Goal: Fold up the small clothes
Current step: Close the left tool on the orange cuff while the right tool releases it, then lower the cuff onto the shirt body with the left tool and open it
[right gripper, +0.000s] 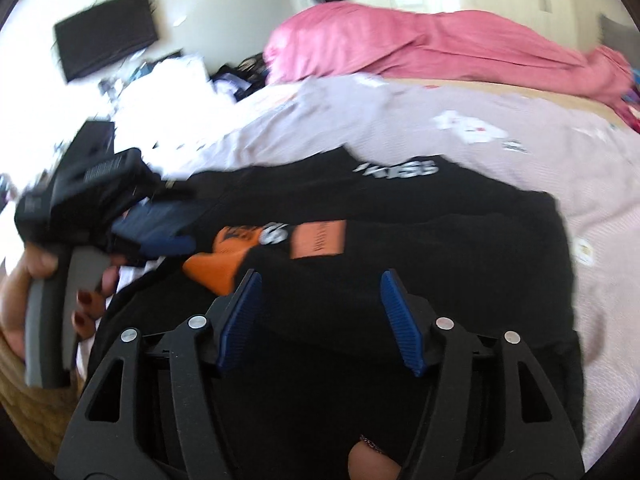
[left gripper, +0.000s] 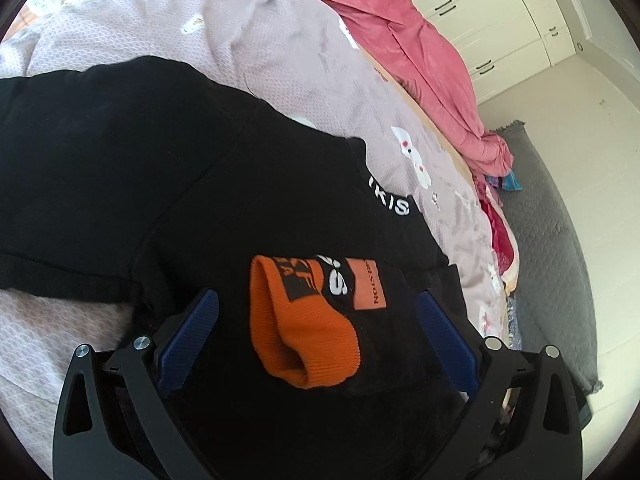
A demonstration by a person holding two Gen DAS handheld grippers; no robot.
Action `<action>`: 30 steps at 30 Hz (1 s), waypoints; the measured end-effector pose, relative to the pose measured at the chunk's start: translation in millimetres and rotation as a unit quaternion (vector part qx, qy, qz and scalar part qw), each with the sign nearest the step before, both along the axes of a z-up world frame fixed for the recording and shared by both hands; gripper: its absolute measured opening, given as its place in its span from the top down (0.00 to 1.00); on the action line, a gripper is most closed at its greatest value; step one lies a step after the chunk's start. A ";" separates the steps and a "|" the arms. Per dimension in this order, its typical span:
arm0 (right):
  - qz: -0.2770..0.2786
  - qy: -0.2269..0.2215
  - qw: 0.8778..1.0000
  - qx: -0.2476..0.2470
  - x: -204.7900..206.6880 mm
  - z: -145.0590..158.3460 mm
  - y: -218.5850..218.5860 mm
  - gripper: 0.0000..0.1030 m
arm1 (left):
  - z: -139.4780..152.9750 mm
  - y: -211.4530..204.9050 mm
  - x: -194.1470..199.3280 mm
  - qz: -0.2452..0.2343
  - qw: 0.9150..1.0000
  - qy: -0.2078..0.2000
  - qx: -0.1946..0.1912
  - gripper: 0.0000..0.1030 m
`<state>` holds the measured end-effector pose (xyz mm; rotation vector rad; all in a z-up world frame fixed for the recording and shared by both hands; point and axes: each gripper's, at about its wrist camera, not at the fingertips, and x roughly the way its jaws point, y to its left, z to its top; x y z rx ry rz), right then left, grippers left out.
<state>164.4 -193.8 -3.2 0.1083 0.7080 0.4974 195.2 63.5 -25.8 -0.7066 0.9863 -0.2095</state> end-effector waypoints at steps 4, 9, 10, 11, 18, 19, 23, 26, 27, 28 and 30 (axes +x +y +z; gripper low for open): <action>-0.042 0.000 0.999 0.027 5.6 7.7 -29.4 0.45 | -3.9 -17.4 1.8 -0.013 1.000 0.007 0.022 0.07; -0.088 -0.010 0.995 0.048 10.4 18.3 -63.4 0.44 | -9.7 -34.7 10.4 -0.019 0.999 0.014 0.047 0.39; -0.096 -0.011 0.994 0.051 10.7 19.2 -69.3 0.44 | -11.9 -35.0 12.6 -0.018 0.999 0.016 0.049 0.47; -0.106 -0.011 0.993 0.056 11.9 19.8 -77.3 0.44 | -13.5 -35.2 14.8 -0.016 0.999 0.017 0.049 0.54; -0.168 -0.005 0.983 0.068 19.3 20.5 -120.3 0.44 | 7.3 -35.4 16.7 -0.017 0.998 -0.040 0.052 0.88; -0.174 -0.002 0.982 0.070 20.4 19.6 -125.1 0.44 | 15.9 -34.7 15.8 -0.017 0.997 -0.056 0.057 0.88; -0.198 0.011 0.978 0.073 24.5 14.8 -141.6 0.44 | 43.7 -26.4 11.6 -0.008 0.993 -0.099 0.071 0.89; -0.210 0.018 0.975 0.062 28.0 9.8 -146.0 0.44 | 52.2 -23.2 10.3 -0.010 0.991 -0.108 0.079 0.89; -0.212 0.020 0.975 0.060 28.7 8.6 -145.5 0.44 | 53.3 -23.8 10.4 -0.012 0.990 -0.109 0.086 0.89; -0.212 0.022 0.975 0.057 29.6 7.1 -144.3 0.44 | 52.9 -24.8 11.4 -0.015 0.989 -0.108 0.095 0.89; -0.211 0.027 0.976 0.050 30.9 3.4 -141.5 0.44 | 49.4 -27.2 13.9 -0.021 0.989 -0.100 0.109 0.87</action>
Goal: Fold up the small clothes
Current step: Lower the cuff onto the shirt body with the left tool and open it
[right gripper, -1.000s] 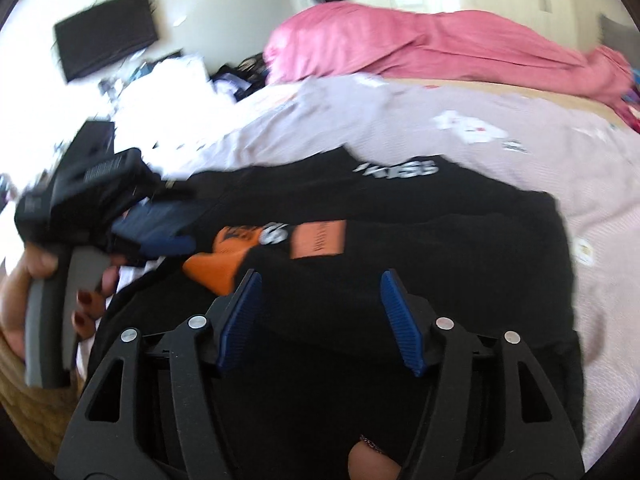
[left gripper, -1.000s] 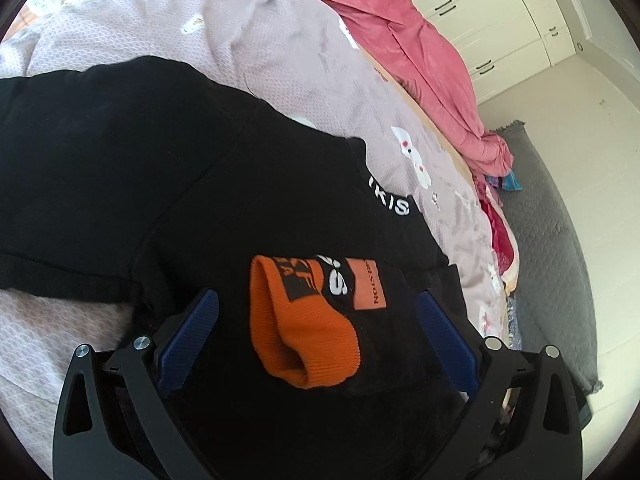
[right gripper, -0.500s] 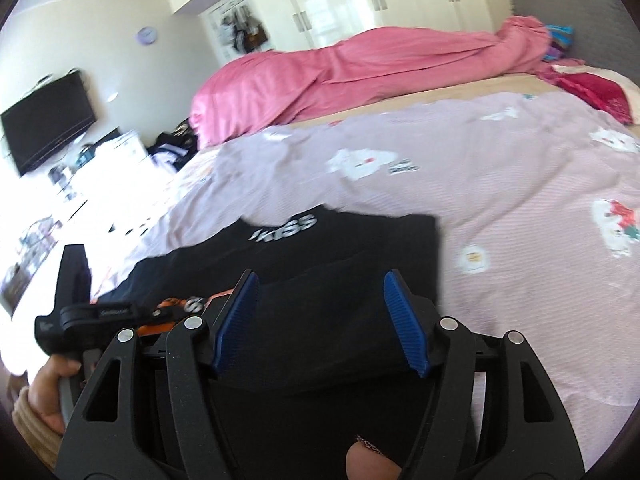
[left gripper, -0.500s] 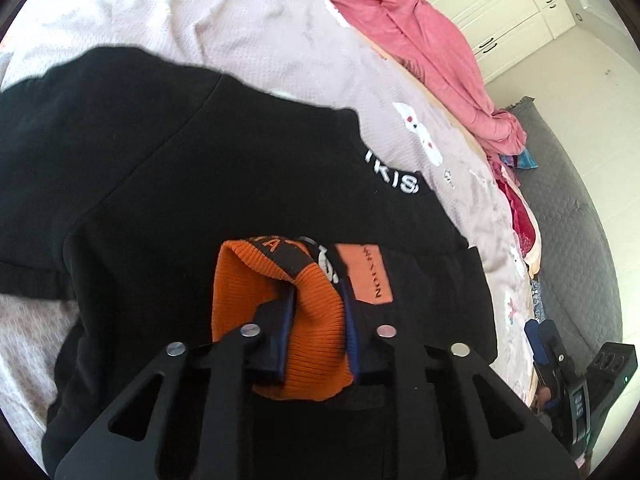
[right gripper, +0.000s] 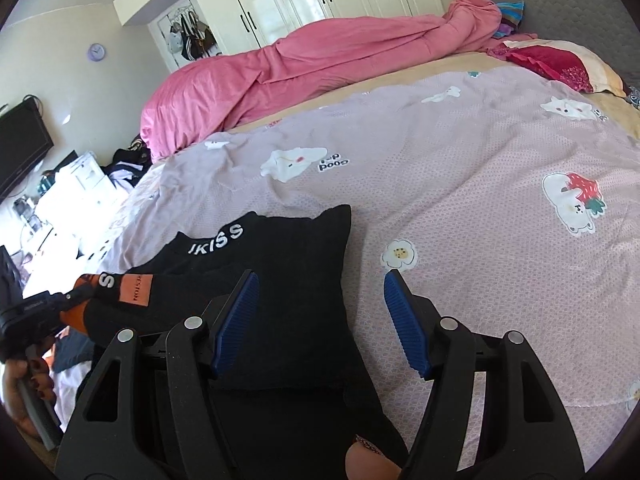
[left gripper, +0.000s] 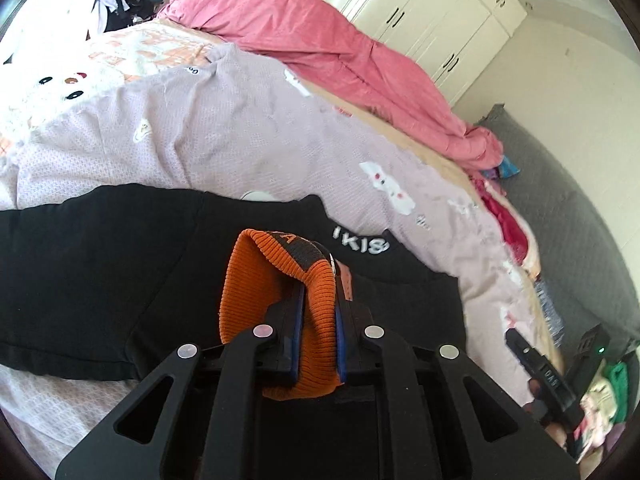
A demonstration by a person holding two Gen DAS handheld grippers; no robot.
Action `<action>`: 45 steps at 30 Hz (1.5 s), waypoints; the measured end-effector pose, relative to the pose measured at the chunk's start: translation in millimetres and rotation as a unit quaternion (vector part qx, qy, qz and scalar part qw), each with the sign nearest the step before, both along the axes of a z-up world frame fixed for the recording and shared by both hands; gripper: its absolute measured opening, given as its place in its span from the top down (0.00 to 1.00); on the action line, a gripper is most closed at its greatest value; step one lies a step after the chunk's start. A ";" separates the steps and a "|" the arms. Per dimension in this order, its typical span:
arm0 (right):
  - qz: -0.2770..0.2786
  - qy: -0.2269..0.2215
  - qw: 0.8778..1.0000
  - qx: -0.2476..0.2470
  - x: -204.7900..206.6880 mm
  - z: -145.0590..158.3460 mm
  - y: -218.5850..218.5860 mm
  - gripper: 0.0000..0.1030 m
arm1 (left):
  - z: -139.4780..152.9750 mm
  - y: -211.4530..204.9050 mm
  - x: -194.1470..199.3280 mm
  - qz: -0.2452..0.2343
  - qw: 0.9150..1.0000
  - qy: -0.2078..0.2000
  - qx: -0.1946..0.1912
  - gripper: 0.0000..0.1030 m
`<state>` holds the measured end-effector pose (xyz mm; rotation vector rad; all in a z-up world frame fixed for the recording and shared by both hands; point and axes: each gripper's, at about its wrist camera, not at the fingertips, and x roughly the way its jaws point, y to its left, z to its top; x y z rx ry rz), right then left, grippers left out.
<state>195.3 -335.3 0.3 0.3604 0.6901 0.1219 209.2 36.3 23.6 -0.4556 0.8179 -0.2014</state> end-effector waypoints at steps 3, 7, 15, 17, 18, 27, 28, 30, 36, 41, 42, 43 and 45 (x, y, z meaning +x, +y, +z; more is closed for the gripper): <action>0.006 0.005 1.000 -0.017 0.3 -2.5 8.0 0.44 | -6.2 2.5 -1.1 0.008 1.000 0.012 0.019 0.82; 0.021 0.004 0.999 -0.039 -0.7 -3.6 23.1 0.44 | -1.8 18.9 -12.4 0.035 0.998 0.002 0.046 0.77; 0.094 0.011 0.992 -0.078 -0.1 -8.8 71.2 0.44 | -3.0 -12.8 -15.1 -0.027 0.996 0.001 0.082 0.72; 0.115 0.029 0.990 -0.080 1.7 -15.7 79.8 0.44 | -20.8 -24.6 -11.4 -0.048 0.994 0.027 0.098 0.68; 0.119 0.038 0.989 -0.081 2.4 -19.4 81.1 0.44 | -30.1 -26.6 -10.2 -0.048 0.992 0.041 0.108 0.64; 0.092 0.116 0.986 -0.076 13.7 -48.9 69.4 0.41 | -57.2 -11.6 -17.7 -0.013 0.994 0.054 0.097 0.55; 0.095 0.111 0.986 -0.075 11.9 -46.3 71.0 0.38 | -54.1 -10.6 -20.0 -0.012 0.994 0.052 0.093 0.48; 0.099 0.103 0.987 -0.071 8.4 -42.2 73.3 0.37 | -49.6 -11.4 -23.5 -0.008 0.994 0.047 0.095 0.39; 0.108 0.084 0.988 -0.066 0.1 -32.3 77.6 0.33 | -35.1 -6.6 -37.1 0.006 0.992 0.029 0.119 0.29; 0.110 0.058 0.989 -0.081 -6.5 -21.6 85.8 0.22 | -24.9 2.9 -51.9 0.024 0.991 0.017 0.130 0.16; 0.109 0.055 0.989 -0.082 -6.7 -20.3 86.8 0.20 | -22.8 3.8 -53.7 0.027 0.991 0.015 0.133 0.13; 0.108 0.051 0.989 -0.082 -7.9 -18.9 87.3 0.16 | -19.6 6.3 -57.7 0.033 0.990 0.011 0.136 0.09; 0.106 0.044 0.990 -0.079 -10.5 -16.8 89.2 0.15 | -14.4 9.6 -62.7 0.041 0.989 0.005 0.140 0.06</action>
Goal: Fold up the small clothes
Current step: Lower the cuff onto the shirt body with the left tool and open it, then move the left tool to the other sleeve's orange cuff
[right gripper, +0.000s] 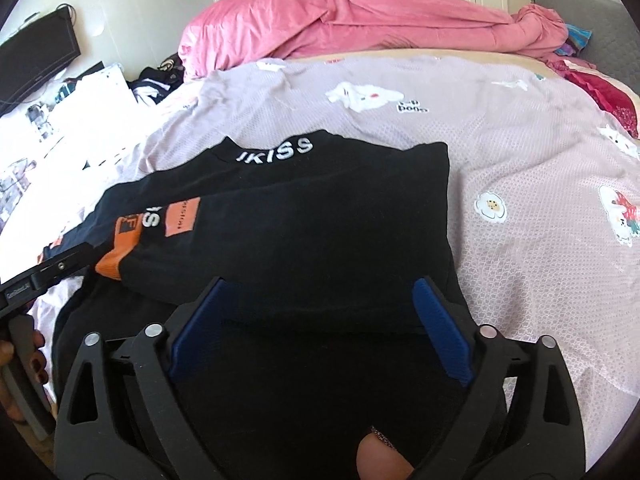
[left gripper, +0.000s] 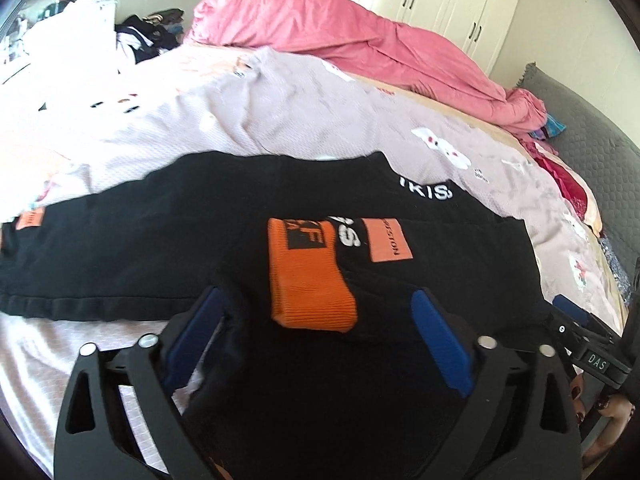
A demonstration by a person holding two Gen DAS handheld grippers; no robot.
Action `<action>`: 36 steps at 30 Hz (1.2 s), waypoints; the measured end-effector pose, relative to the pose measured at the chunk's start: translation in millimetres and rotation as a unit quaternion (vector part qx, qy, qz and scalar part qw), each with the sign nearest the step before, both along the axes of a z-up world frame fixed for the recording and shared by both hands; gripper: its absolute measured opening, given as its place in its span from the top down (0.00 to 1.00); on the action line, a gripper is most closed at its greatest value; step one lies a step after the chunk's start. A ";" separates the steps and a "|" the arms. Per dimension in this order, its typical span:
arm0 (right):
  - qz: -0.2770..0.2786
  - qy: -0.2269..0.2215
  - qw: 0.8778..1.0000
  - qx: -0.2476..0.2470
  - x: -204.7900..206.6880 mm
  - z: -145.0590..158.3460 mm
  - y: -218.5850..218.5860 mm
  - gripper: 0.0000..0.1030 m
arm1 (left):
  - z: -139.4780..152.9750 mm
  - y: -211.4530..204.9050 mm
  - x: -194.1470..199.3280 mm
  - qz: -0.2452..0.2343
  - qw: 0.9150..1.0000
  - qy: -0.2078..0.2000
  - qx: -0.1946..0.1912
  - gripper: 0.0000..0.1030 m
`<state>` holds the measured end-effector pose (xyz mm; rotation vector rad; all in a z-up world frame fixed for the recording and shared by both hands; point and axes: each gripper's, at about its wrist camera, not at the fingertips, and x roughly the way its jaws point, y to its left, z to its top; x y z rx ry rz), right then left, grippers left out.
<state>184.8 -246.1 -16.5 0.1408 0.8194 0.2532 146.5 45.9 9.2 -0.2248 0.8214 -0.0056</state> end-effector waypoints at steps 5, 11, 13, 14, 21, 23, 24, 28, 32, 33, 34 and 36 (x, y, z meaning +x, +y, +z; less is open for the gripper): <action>0.002 -0.008 1.000 0.002 -5.8 4.8 7.6 0.10 | 10.3 11.6 -12.4 0.014 1.000 -0.009 0.002 0.04; 0.014 -0.024 1.000 -0.001 -14.5 16.6 21.0 0.09 | 16.6 24.8 -24.2 0.029 0.999 -0.017 -0.003 0.04; 0.020 -0.032 0.999 -0.005 -18.6 21.5 26.2 0.09 | 18.0 29.1 -27.9 0.034 0.999 -0.019 0.000 0.04; 0.023 -0.035 0.999 -0.007 -19.9 23.6 28.4 0.09 | 18.5 31.5 -29.5 0.038 0.999 -0.019 0.000 0.04; 0.040 -0.042 0.998 -0.009 -26.3 33.8 47.0 0.09 | 23.1 51.9 -41.1 0.064 0.998 -0.030 -0.004 0.04; 0.046 -0.044 0.998 -0.010 -27.6 36.1 54.6 0.09 | 24.7 58.8 -44.9 0.073 0.997 -0.035 -0.001 0.04; 0.049 -0.045 0.998 -0.011 -28.8 37.1 57.7 0.09 | 24.9 61.8 -45.4 0.076 0.996 -0.035 -0.002 0.04; 0.060 -0.048 0.997 -0.008 -31.5 42.0 73.4 0.09 | 25.1 76.4 -51.0 0.092 0.995 -0.038 -0.008 0.04; 0.077 -0.051 0.996 -0.009 -32.8 47.5 93.4 0.09 | 25.0 90.7 -56.9 0.105 0.993 -0.041 -0.015 0.04; 0.081 -0.052 0.995 -0.010 -33.4 48.7 97.5 0.09 | 24.4 94.3 -57.9 0.109 0.993 -0.041 -0.016 0.04; 0.084 -0.053 0.995 -0.012 -33.7 50.2 103.5 0.09 | 23.6 98.7 -59.6 0.114 0.992 -0.042 -0.018 0.04; 0.092 -0.056 0.994 -0.013 -34.8 52.9 113.8 0.09 | 22.0 106.9 -62.0 0.124 0.991 -0.041 -0.019 0.04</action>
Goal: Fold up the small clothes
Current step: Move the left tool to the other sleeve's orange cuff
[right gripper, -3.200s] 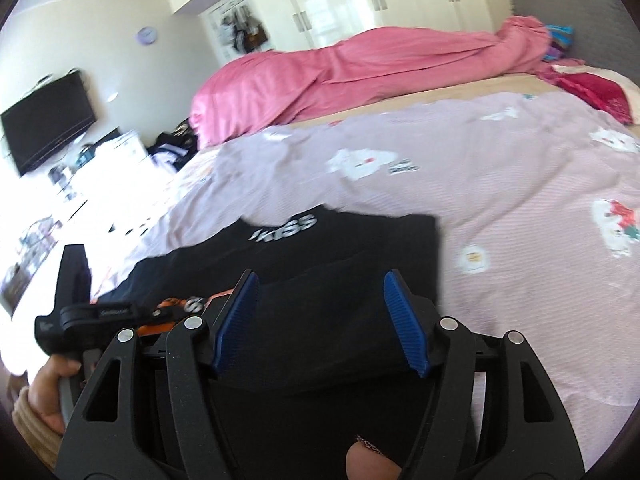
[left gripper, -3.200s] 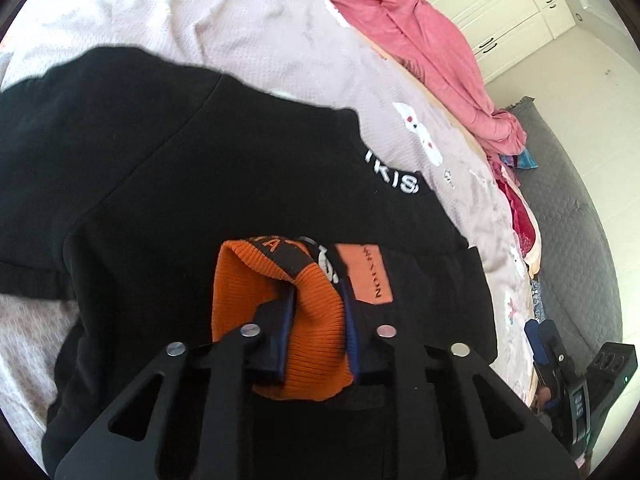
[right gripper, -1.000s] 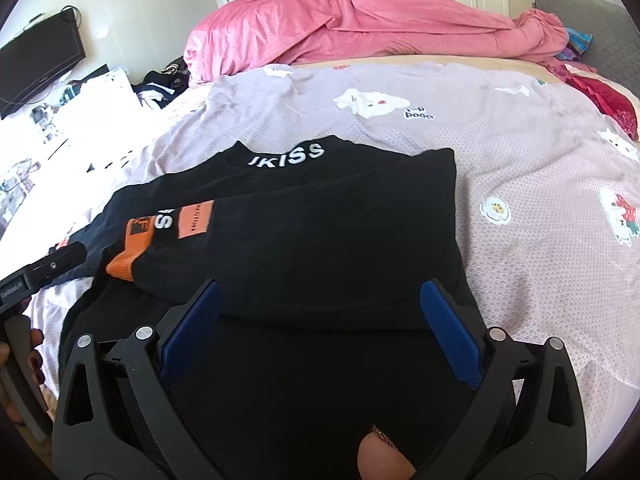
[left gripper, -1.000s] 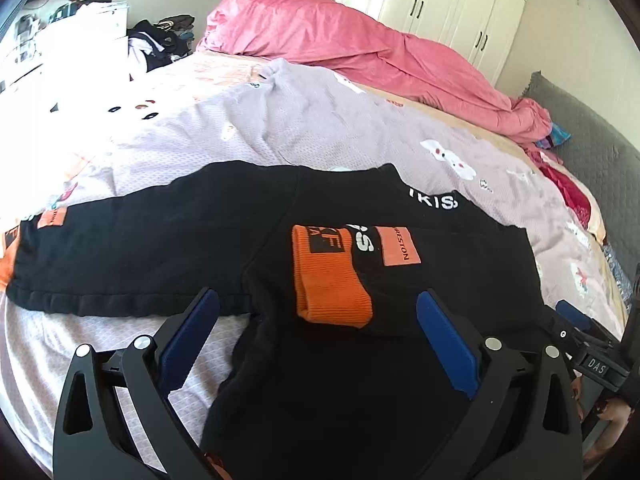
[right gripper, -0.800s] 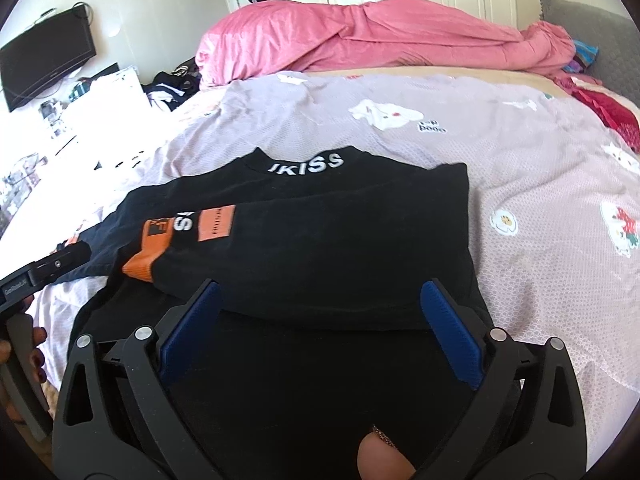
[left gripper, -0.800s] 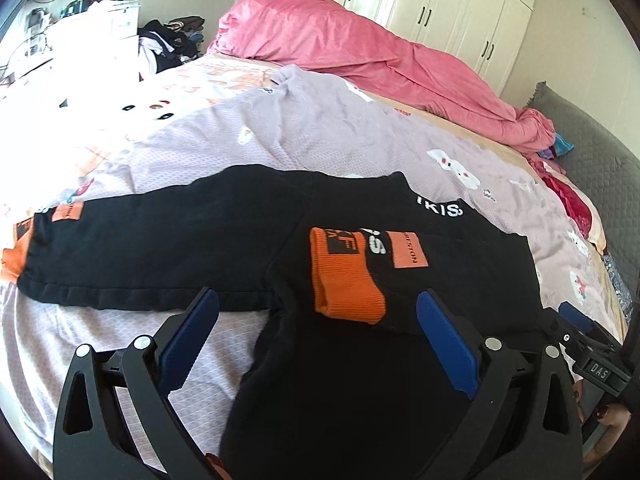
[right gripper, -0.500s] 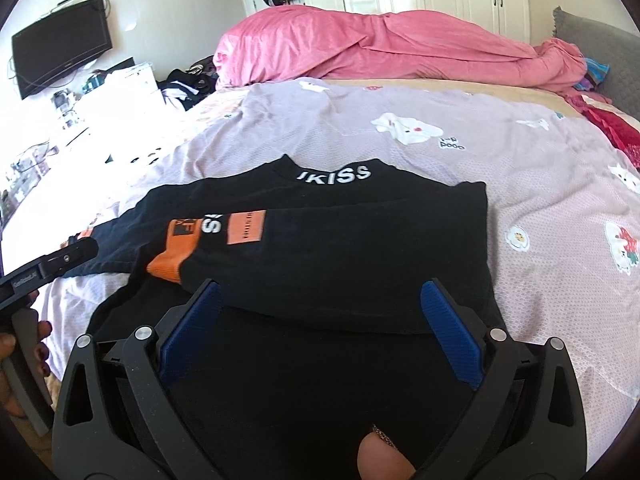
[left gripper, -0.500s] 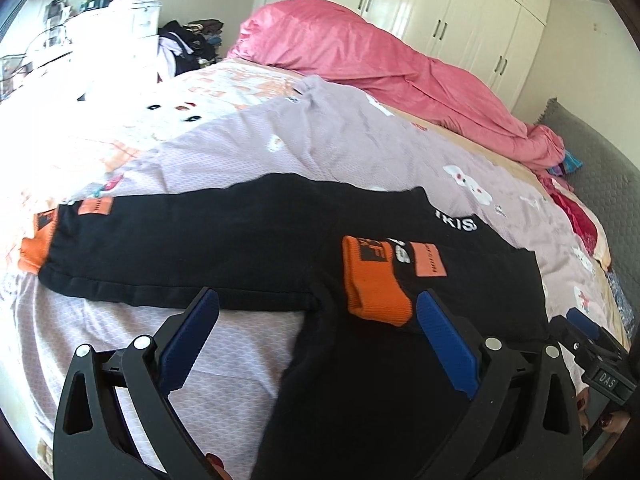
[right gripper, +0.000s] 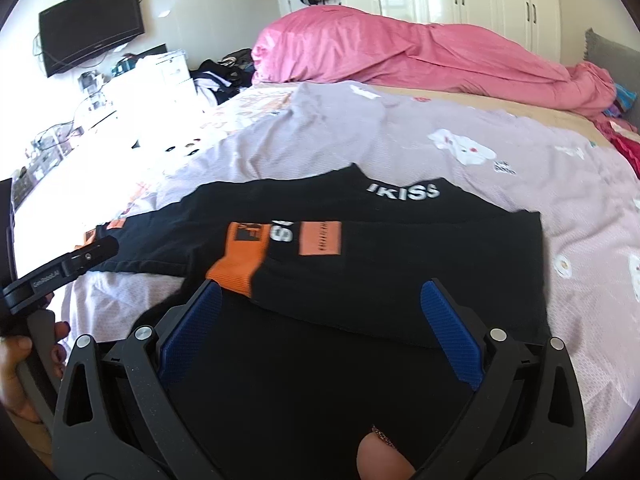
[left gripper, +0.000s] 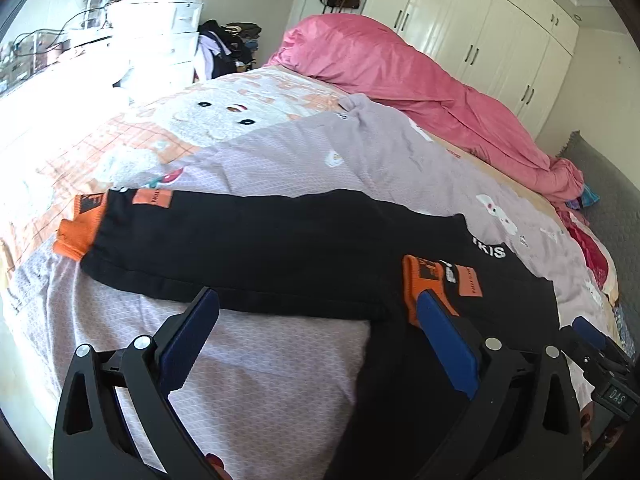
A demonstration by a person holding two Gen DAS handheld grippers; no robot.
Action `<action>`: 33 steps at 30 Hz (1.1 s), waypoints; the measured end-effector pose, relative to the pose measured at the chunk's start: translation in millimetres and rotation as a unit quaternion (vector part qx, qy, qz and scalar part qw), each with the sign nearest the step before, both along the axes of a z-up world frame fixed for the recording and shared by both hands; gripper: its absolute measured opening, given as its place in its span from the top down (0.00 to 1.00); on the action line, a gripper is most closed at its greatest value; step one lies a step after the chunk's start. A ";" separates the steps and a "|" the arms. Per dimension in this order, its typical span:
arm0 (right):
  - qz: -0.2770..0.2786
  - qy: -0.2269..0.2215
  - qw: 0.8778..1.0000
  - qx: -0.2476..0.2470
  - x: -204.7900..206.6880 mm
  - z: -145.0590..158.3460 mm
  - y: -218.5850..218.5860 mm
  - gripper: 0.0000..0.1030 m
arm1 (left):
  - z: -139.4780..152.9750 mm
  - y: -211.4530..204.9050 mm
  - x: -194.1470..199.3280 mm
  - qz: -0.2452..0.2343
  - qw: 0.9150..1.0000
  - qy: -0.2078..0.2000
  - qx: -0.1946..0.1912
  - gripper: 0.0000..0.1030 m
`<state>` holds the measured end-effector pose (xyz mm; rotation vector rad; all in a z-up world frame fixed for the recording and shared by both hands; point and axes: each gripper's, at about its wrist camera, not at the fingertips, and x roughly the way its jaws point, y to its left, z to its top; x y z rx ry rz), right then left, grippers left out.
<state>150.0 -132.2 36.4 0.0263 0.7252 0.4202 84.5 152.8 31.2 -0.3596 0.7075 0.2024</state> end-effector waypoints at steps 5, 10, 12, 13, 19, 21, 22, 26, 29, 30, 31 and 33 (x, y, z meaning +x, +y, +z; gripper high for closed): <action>0.019 -0.004 1.000 -0.003 -0.4 5.4 26.1 0.09 | -4.0 24.1 -8.9 0.028 1.000 -0.002 -0.008 0.04; 0.038 -0.008 0.999 -0.009 -0.6 8.4 51.4 0.09 | -6.5 46.1 -17.4 0.058 0.998 -0.002 -0.004 0.04; 0.047 -0.008 0.999 -0.012 -0.8 9.1 62.2 0.09 | -7.0 53.9 -20.3 0.067 0.998 -0.002 -0.003 0.04; 0.052 -0.009 0.999 -0.013 -1.0 9.5 67.3 0.09 | -7.8 59.4 -22.4 0.073 0.997 -0.002 -0.004 0.04; 0.081 -0.012 0.996 -0.022 -2.6 11.5 100.7 0.09 | -15.8 95.6 -34.1 0.106 0.994 -0.003 -0.029 0.04; 0.090 -0.013 0.996 -0.024 -3.5 11.7 111.9 0.09 | -19.2 103.7 -36.1 0.115 0.993 0.000 -0.033 0.04; 0.093 -0.013 0.995 -0.025 -3.7 11.3 116.0 0.09 | -21.2 109.4 -37.7 0.121 0.992 0.001 -0.036 0.04; 0.106 -0.012 0.994 -0.032 -4.1 10.1 133.4 0.09 | -28.1 127.0 -41.1 0.138 0.989 0.003 -0.049 0.04; 0.112 -0.011 0.993 -0.032 -4.7 9.9 140.4 0.09 | -36.9 142.3 -42.4 0.155 0.986 0.013 -0.057 0.04; 0.113 -0.011 0.993 -0.032 -4.6 9.7 142.3 0.09 | -39.0 146.9 -42.3 0.158 0.985 0.013 -0.063 0.04; 0.114 -0.010 0.993 -0.032 -4.1 9.7 143.7 0.09 | -42.6 153.5 -41.9 0.162 0.984 0.011 -0.074 0.04; 0.114 -0.008 0.993 -0.033 -3.2 8.6 145.2 0.09 | -50.0 166.5 -39.2 0.166 0.981 0.006 -0.102 0.04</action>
